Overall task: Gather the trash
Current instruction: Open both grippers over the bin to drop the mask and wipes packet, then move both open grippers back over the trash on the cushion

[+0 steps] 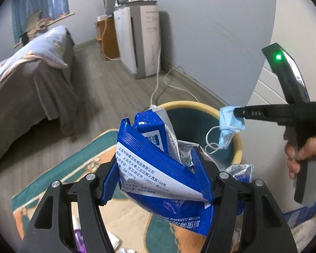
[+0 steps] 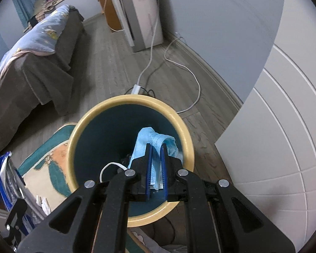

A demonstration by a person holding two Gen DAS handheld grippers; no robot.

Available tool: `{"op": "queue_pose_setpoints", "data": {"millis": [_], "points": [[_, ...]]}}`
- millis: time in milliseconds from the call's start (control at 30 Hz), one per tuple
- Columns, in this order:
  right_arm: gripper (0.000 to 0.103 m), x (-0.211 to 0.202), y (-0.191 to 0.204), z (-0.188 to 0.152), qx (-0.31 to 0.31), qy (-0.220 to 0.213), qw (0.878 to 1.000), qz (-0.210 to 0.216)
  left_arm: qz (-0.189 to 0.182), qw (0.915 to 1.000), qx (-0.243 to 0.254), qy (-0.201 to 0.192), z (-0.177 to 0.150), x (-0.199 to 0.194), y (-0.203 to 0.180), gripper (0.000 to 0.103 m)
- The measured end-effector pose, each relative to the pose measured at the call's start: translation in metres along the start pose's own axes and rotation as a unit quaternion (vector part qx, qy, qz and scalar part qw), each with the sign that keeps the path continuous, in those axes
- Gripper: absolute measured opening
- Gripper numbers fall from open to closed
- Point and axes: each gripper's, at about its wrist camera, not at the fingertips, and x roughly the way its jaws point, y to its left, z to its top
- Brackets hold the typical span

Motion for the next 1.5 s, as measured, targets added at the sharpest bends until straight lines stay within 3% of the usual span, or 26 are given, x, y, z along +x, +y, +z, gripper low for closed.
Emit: {"op": "queue_pose_setpoints", "data": {"millis": [200, 633, 767, 833, 900, 1100, 1333, 1500], "points": [[0.008, 0.003, 0.004, -0.001, -0.007, 0.0, 1.0, -0.007, -0.006, 0.9998, -0.016, 0.014, 0.019, 0.035, 0.003, 0.066], [0.011, -0.006, 0.013, 0.007, -0.019, -0.044, 0.999, 0.025, 0.003, 0.9998, 0.003, -0.019, 0.036, 0.06, -0.004, 0.079], [0.038, -0.005, 0.013, 0.008, -0.016, -0.046, 0.998, 0.032, 0.006, 0.9993, -0.018, -0.032, 0.031, 0.055, 0.005, 0.094], [0.048, -0.005, 0.014, 0.008, -0.014, -0.047, 0.998, 0.036, 0.005, 0.9992, -0.026, -0.031, 0.03, 0.054, 0.009, 0.094], [0.067, -0.005, 0.015, 0.009, -0.013, -0.047, 0.998, 0.039, 0.01, 0.999, -0.034, -0.027, 0.028, 0.053, 0.014, 0.096], [0.096, -0.012, 0.024, 0.008, -0.026, -0.052, 0.997, 0.042, 0.027, 0.9978, -0.054, -0.029, 0.016, 0.036, 0.028, 0.098], [0.097, -0.032, 0.05, -0.006, -0.067, -0.056, 0.996, 0.03, 0.039, 0.9955, -0.08, -0.033, -0.006, -0.012, 0.053, 0.098], [0.097, -0.058, 0.072, -0.023, -0.048, -0.045, 0.998, 0.026, 0.059, 0.9931, -0.089, -0.048, -0.024, -0.056, 0.071, 0.098]]}}
